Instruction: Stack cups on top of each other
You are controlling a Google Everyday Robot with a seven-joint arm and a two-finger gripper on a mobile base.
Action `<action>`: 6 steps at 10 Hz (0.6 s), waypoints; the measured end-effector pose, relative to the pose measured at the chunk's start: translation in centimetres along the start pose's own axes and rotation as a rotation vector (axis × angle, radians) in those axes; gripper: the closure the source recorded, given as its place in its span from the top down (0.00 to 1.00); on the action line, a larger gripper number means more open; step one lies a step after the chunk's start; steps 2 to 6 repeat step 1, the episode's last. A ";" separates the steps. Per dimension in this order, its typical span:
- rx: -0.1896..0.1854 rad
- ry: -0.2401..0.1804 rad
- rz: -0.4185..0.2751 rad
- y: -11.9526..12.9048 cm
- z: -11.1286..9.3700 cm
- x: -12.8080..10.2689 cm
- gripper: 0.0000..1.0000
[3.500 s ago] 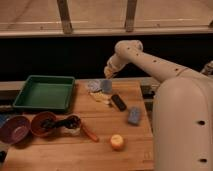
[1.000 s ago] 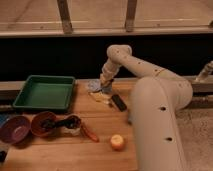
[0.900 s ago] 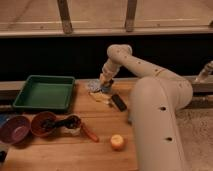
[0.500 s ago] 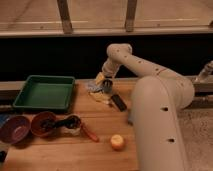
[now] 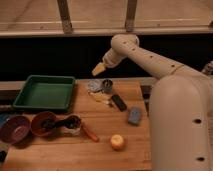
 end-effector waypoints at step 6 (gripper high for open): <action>-0.001 -0.011 -0.002 0.1 -0.4 -0.2 0.80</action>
